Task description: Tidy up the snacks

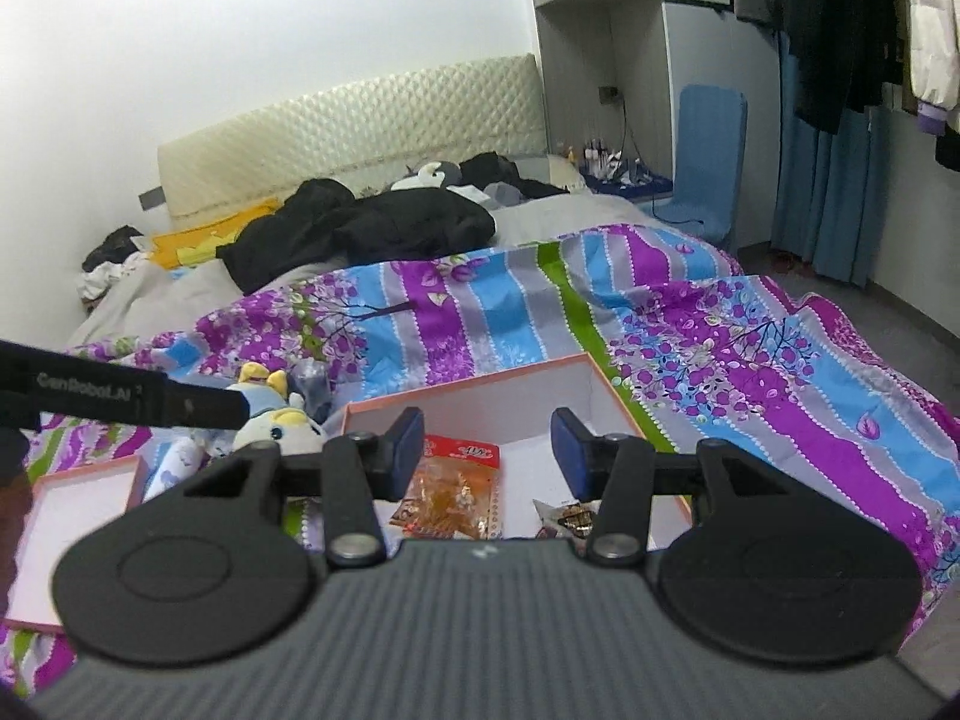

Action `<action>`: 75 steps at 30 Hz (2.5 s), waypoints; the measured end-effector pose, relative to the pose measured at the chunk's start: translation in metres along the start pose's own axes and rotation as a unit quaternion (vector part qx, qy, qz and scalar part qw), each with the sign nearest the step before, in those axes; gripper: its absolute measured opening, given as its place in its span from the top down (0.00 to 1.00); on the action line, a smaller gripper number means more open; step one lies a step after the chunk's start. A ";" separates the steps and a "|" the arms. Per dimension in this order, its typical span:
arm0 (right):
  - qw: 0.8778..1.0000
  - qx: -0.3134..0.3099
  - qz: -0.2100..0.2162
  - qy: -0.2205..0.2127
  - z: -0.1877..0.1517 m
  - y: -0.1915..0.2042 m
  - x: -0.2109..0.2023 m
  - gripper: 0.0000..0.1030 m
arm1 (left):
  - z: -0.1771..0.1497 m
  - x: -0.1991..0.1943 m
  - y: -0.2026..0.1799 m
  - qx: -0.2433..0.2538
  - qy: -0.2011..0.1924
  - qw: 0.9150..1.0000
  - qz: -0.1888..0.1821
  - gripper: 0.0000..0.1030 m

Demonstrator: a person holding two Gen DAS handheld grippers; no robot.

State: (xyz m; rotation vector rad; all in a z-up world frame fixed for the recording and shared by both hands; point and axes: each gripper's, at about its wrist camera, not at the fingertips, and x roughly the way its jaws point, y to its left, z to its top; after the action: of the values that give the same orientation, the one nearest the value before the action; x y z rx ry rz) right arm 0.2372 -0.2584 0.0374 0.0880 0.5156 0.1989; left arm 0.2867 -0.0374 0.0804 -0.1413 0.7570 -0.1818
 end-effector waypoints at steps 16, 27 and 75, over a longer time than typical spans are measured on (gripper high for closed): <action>1.000 -0.003 0.005 -0.016 -0.056 0.009 -0.039 0.52 | -0.070 -0.048 -0.002 0.047 -0.058 0.997 0.033 0.34; 1.000 0.003 0.016 -0.017 -0.095 0.009 -0.047 0.52 | -0.120 -0.049 0.007 0.022 -0.058 0.997 0.044 0.34; 1.000 -0.016 0.005 0.016 -0.132 0.013 -0.089 0.12 | -0.208 -0.106 0.013 -0.038 -0.061 0.992 0.104 0.08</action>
State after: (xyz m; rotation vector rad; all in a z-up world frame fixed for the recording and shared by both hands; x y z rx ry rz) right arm 0.0941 -0.2603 -0.0324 0.0569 0.5448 0.2175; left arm 0.0687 -0.0144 -0.0004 -0.1427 0.6519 0.0543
